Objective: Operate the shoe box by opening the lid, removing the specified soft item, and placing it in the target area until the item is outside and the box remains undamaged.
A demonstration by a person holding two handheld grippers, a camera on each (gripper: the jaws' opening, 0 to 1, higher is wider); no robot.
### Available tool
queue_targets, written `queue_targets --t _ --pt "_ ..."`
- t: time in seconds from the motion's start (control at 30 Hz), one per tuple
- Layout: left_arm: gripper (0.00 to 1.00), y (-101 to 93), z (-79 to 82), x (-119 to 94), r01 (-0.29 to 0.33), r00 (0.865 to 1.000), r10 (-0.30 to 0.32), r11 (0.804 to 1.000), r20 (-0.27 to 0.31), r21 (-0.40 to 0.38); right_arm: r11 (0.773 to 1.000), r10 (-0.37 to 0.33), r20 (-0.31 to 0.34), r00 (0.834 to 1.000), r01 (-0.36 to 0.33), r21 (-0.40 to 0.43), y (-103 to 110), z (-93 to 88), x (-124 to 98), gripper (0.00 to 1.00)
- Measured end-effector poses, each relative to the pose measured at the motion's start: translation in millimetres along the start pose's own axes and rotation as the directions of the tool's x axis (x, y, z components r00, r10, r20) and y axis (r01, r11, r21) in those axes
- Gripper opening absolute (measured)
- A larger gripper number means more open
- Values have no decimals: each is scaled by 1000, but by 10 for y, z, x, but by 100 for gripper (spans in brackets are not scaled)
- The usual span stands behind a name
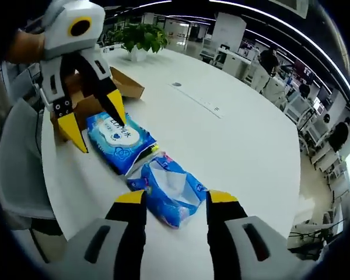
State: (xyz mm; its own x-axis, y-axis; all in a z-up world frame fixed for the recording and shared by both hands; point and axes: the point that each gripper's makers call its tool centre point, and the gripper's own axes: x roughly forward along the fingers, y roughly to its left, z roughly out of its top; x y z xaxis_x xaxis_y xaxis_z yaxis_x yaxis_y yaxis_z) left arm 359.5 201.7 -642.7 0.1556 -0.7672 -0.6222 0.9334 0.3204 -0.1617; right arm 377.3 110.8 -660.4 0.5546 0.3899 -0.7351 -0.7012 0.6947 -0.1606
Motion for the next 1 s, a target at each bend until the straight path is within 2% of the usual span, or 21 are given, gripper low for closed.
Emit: queue_targets --t 0.2,0.47,0.6,0.7,0.73,0.77,1.0 --pt "46 56 -54 -382 -43 997 47 997 66 -62 998 -37 35 999 36 43 126 124 -154 51" --pt "53 107 -227 -860 -113 987 120 991 103 -74 991 -73 90 993 62 123 317 294 -316 59" --pt "53 68 -331 -1107 -125 984 136 988 118 -95 988 -79 105 991 64 140 430 349 -369 64" --pt "58 94 -432 -1311 -164 977 175 982 126 -95 987 -80 121 989 62 148 491 393 -402 68" --pt "62 104 -457 -1362 -175 975 186 980 126 -94 987 -81 134 988 61 145 592 464 -458 72" --pt "63 127 -537 -1608 -207 965 219 973 143 -98 988 -77 137 988 57 144 627 486 -469 73" --pt "68 202 -705 -1987 -270 943 290 953 165 -135 992 -54 153 987 36 121 837 633 -511 83"
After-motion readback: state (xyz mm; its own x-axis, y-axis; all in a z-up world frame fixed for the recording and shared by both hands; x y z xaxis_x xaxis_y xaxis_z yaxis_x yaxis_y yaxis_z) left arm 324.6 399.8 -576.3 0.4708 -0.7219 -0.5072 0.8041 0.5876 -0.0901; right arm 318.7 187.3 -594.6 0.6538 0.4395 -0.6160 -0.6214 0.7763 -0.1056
